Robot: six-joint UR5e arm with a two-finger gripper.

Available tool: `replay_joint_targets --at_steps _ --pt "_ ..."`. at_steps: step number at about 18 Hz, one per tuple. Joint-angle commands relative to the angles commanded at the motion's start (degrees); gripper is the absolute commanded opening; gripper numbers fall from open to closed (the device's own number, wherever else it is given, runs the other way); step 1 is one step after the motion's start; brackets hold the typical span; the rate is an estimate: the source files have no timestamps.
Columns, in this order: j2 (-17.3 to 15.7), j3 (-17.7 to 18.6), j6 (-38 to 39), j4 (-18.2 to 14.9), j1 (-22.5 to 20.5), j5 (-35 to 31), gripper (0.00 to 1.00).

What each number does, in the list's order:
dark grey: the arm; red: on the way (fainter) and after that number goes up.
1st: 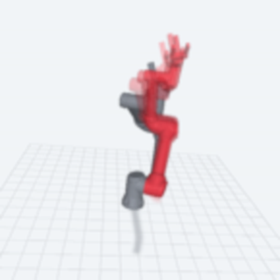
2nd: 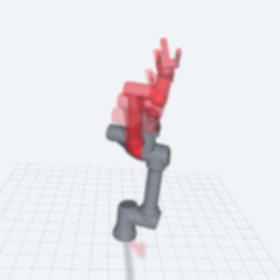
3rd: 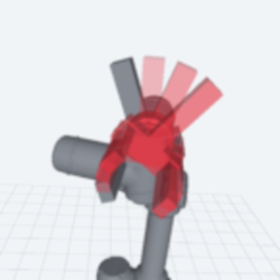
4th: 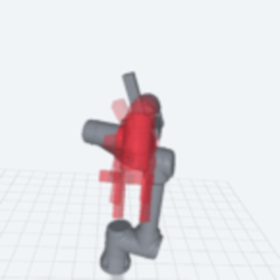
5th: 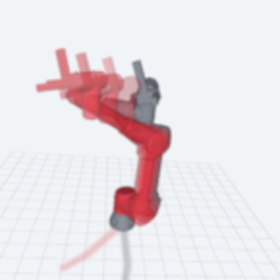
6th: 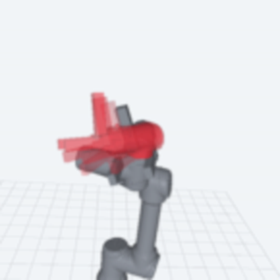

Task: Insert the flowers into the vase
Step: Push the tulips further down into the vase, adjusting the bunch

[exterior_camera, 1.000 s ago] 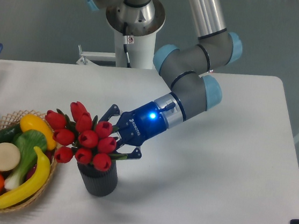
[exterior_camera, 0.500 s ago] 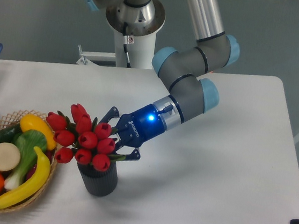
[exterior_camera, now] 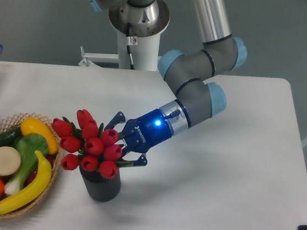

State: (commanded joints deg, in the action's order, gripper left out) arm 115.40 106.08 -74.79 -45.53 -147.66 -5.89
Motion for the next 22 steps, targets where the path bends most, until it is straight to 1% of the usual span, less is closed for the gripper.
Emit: replay_joint_targets --at_steps 9,10,11,14,15,17,19,20,22 --pt "0.09 0.00 0.00 0.00 0.00 -0.62 0.46" --pt "0.09 0.09 0.00 0.00 0.00 -0.62 0.47" --pt "0.09 0.09 0.00 0.00 0.00 -0.62 0.49" --pt "0.09 0.09 0.00 0.00 0.00 -0.62 0.51" --pt "0.09 0.09 0.00 0.00 0.00 -0.62 0.55" --pt "0.09 0.00 0.00 0.00 0.00 -0.62 0.58" --pt "0.09 0.00 -0.09 0.00 0.00 -0.62 0.71" --pt "0.09 0.09 -0.09 0.00 0.00 -0.62 0.72" --pt "0.00 0.09 -0.09 0.09 -0.09 -0.62 0.76"
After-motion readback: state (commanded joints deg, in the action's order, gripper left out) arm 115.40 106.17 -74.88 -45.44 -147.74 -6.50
